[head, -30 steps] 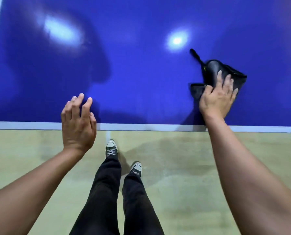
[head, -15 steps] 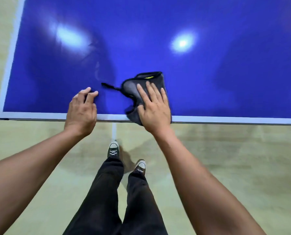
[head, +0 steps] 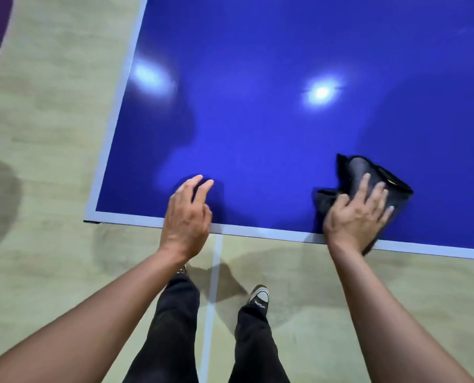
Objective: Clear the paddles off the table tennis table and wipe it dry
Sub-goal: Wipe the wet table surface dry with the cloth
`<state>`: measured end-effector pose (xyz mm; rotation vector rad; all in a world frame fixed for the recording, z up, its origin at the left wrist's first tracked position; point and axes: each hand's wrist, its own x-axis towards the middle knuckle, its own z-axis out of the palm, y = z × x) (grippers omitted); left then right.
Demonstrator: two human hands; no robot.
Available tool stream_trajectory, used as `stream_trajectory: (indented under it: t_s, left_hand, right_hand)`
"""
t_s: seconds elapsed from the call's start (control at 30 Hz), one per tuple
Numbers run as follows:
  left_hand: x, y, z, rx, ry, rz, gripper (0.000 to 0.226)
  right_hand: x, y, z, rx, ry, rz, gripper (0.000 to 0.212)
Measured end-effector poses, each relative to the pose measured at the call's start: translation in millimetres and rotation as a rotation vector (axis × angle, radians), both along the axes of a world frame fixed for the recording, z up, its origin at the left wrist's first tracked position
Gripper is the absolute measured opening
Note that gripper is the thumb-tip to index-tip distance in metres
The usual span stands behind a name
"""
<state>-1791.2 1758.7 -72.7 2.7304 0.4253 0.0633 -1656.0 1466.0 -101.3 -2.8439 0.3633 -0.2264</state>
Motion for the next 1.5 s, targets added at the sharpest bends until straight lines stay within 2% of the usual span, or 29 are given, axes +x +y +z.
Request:
stream_trajectory:
  t_s: [0.2, 0.37, 0.47, 0.53, 0.67, 0.87, 0.97, 1.03, 1.1, 1.23, 1.33, 1.43, 1.5]
  left_hand:
    - [-18.2, 121.3, -2.8, 0.044, -0.025, 0.156, 0.049]
    - [-21.9, 210.1, 7.5, 0.023, -0.099, 0.269, 0.051]
    - [-14.8, 250.8, 13.2, -0.018, -0.147, 0.348, 0.048]
    - [-8.1, 263.5, 12.9, -0.02, -0.141, 0.313, 0.047]
    - [13.3, 258.3, 3.4, -0.052, -0.082, 0.145, 0.051]
    - [17.1, 234.0, -7.4, -0.117, -0.056, 0.051, 0.046]
    - [5.7, 232.6, -9.1, -0.089, -0.041, 0.027, 0.05]
    - [-1.2, 233.6, -8.0, -0.069, -0.028, 0.026, 0.052]
    - [-9.2, 233.9, -8.4, -0.02, 0.003, 0.015, 0.057]
    - [-17.8, 233.1, -6.0, 0.042, 0.098, -0.035, 0.067]
    - [-16.6, 232.8, -5.0, 0.063, 0.105, -0.041, 0.062]
    - [-13.1, 231.1, -5.9, 0.099, 0.092, -0.072, 0.056]
    - [-6.7, 231.5, -2.3, 0.119, 0.095, -0.044, 0.051]
  right_hand:
    - [-11.2, 217.7, 5.3, -0.033, -0.002, 0.405, 0.071]
    - [-87.5, 391.9, 10.9, 0.095, 0.071, 0.797, 0.074]
    - [-123.4, 425.6, 11.1, 0.038, 0.157, 0.943, 0.072]
    - [-121.3, 417.7, 13.4, 0.066, 0.128, 0.948, 0.07]
    - [-83.9, 338.4, 17.7, 0.055, 0.081, 0.727, 0.072]
    - [17.7, 159.7, 12.7, -0.035, 0.125, 0.021, 0.07]
    - [49.6, 159.4, 13.1, -0.007, 0.12, -0.228, 0.072]
    - [59.3, 188.6, 12.6, 0.005, 0.118, -0.245, 0.074]
    - [59.1, 236.4, 11.6, -0.012, 0.102, -0.11, 0.075]
    - [39.4, 376.2, 9.0, -0.071, 0.044, 0.462, 0.075]
    - [26.7, 451.2, 15.4, -0.077, 0.069, 0.859, 0.072]
    - [40.8, 449.8, 18.7, -0.109, 0.122, 1.05, 0.068]
    - [58.4, 421.3, 20.5, -0.071, 0.102, 1.017, 0.067]
